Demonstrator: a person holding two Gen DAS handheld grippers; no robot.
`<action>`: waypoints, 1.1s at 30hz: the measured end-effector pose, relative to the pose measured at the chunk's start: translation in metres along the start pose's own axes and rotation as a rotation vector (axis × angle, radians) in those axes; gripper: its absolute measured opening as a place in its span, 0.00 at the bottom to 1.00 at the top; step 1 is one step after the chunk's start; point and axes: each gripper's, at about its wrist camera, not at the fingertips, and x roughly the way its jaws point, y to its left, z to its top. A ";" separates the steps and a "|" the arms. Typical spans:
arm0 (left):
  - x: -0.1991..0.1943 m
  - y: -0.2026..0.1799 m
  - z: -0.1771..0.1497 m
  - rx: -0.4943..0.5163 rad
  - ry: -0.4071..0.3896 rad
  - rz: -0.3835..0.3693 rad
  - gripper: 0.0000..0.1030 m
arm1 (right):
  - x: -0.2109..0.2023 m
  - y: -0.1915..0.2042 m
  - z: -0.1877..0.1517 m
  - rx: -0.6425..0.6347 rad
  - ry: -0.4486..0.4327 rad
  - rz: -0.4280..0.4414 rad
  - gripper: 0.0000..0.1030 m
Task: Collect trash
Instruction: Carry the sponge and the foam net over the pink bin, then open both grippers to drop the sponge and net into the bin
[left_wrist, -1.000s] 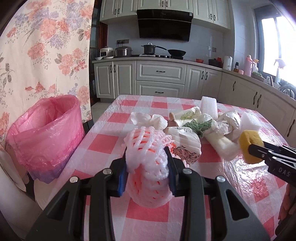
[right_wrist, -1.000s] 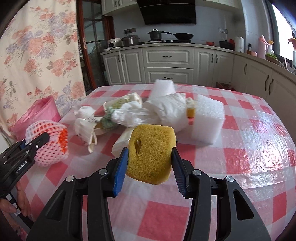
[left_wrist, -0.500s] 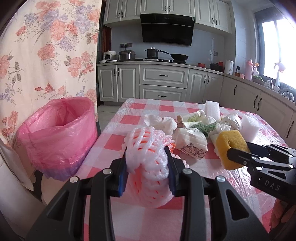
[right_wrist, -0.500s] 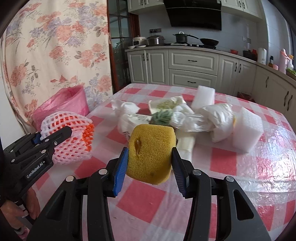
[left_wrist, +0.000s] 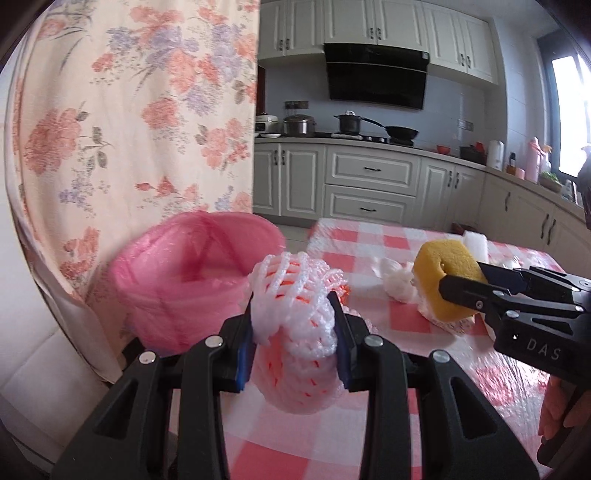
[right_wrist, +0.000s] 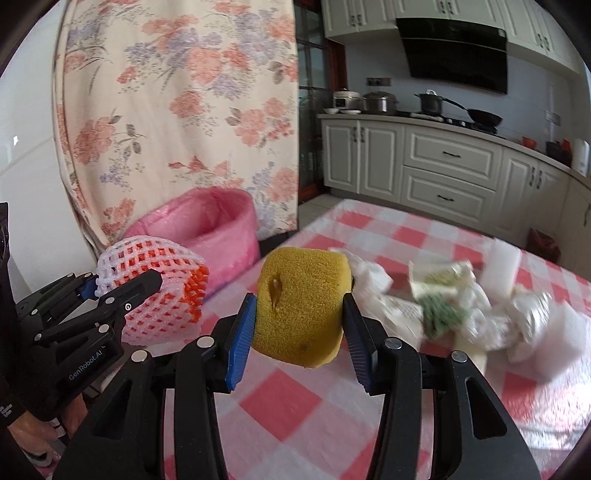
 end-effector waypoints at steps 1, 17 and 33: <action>-0.002 0.007 0.004 -0.008 -0.008 0.014 0.33 | 0.005 0.006 0.007 -0.013 -0.006 0.018 0.45; 0.045 0.114 0.074 -0.062 -0.033 0.175 0.33 | 0.089 0.066 0.081 -0.113 -0.023 0.185 0.46; 0.107 0.158 0.064 -0.145 0.043 0.198 0.53 | 0.161 0.074 0.097 -0.090 0.020 0.224 0.64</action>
